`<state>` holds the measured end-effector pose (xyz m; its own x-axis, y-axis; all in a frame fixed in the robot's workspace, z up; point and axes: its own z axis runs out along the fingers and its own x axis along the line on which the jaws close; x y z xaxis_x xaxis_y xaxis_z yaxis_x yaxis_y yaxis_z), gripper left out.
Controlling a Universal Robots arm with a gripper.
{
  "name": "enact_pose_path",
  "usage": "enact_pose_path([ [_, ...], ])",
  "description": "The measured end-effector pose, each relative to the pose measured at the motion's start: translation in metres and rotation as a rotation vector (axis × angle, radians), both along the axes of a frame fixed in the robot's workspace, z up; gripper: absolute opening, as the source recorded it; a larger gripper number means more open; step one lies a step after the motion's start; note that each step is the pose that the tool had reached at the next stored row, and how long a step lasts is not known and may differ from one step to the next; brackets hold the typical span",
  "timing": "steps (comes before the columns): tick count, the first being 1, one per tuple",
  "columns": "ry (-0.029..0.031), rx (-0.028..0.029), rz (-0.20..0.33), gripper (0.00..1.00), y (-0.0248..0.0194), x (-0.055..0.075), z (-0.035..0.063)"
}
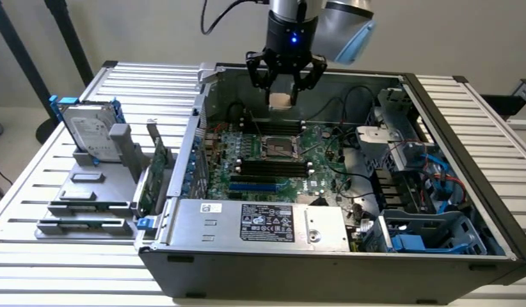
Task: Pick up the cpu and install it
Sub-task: 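Pick up the cpu and move it towards the insertion slot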
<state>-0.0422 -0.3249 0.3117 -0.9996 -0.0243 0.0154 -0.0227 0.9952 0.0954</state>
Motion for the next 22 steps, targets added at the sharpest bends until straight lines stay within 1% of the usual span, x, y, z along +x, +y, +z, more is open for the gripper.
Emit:
enact_pose_path([
  [2,-0.0001,-0.0017,0.0,0.55,0.0008,0.001,-0.0035],
  [7,0.0,-0.0109,0.0,0.55,0.0009,0.003,-0.0122],
  [11,-0.0001,-0.0136,0.0,0.55,0.0006,0.005,-0.0195],
  [14,0.0001,-0.0142,0.0,0.55,-0.0029,0.006,-0.0242],
  [18,-0.0001,-0.0138,0.0,0.55,-0.0103,0.006,-0.0311],
  [20,-0.0001,-0.0138,0.0,0.55,-0.0119,0.007,-0.0347],
  [22,-0.0001,-0.014,0.0,0.55,-0.012,0.007,-0.037],
])
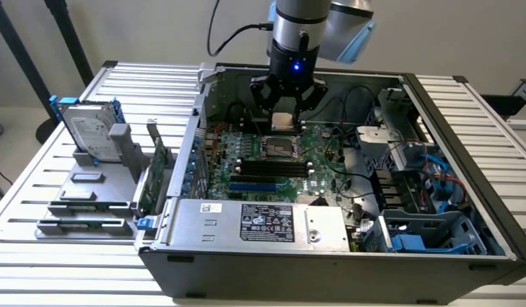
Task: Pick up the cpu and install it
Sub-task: 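Pick up the cpu and move it towards the insertion slot, then place the cpu into insertion slot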
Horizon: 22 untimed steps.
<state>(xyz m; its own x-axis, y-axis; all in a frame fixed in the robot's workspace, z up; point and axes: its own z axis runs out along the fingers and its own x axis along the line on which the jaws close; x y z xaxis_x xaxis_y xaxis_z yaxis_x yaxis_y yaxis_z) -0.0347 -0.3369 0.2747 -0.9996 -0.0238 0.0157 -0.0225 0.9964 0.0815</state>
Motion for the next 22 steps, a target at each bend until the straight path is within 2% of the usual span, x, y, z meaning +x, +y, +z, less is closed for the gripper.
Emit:
enact_pose_path([
  [16,-0.0001,-0.0001,0.0,0.55,-0.0002,0.0,-0.0001],
  [22,0.0,-0.0001,-0.097,0.55,-0.0004,0.0,-0.0009],
])
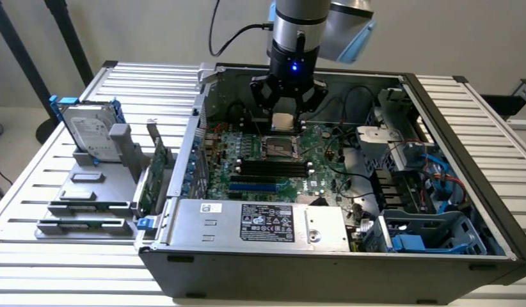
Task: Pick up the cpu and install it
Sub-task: 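Place the cpu into insertion slot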
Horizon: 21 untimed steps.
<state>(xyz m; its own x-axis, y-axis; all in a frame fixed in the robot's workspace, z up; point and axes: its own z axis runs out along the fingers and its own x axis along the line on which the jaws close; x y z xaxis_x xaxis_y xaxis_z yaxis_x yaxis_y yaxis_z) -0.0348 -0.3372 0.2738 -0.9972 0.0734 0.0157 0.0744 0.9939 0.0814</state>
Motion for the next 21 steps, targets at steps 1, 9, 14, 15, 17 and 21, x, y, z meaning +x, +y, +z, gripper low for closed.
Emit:
enact_pose_path([
  [1,0.0,-0.0001,-0.018,0.55,0.0,0.0,-0.0001],
  [9,0.0,0.0,-0.163,0.55,0.0,0.0,-0.0014],
  [14,-0.0001,0.0,-0.254,0.55,0.0,0.0,-0.0023],
  [15,-0.0001,0.0,-0.272,0.55,0.0,0.0,-0.0024],
  [17,-0.0001,0.0001,-0.309,0.55,0.0,0.0,-0.0029],
  [21,0.0,0.0,-0.381,0.55,0.0,0.0,-0.0036],
])
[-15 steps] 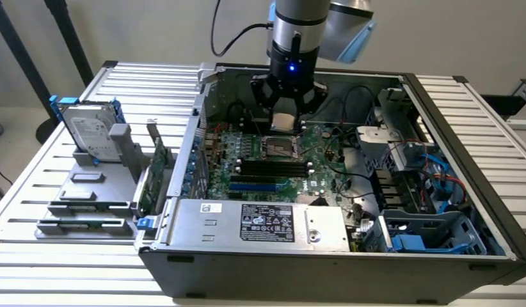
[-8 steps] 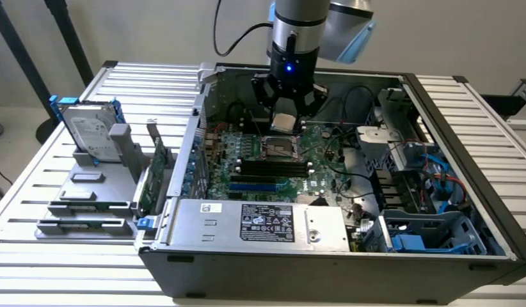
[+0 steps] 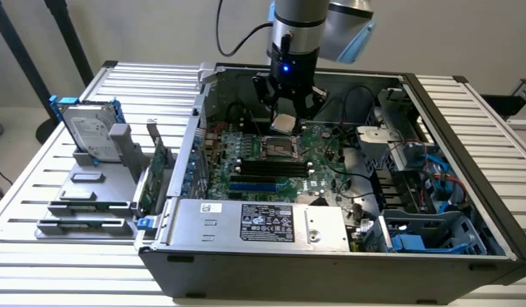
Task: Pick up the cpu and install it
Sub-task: 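Place the cpu into insertion slot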
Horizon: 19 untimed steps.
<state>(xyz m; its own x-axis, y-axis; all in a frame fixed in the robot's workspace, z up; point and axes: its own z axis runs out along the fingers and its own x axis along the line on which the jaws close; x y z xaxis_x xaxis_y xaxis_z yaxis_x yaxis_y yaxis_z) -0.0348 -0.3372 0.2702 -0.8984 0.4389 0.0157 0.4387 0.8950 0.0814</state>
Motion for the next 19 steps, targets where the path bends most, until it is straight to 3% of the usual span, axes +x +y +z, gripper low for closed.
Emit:
enact_pose_path([
  [11,0.0012,0.0,-0.196,0.55,0.0,0.0,-0.002],
  [15,0.0081,-0.0008,-0.261,0.55,0.0,0.0,-0.0028],
  [19,0.0206,-0.0022,-0.323,0.55,0.0,0.0,-0.0037],
])
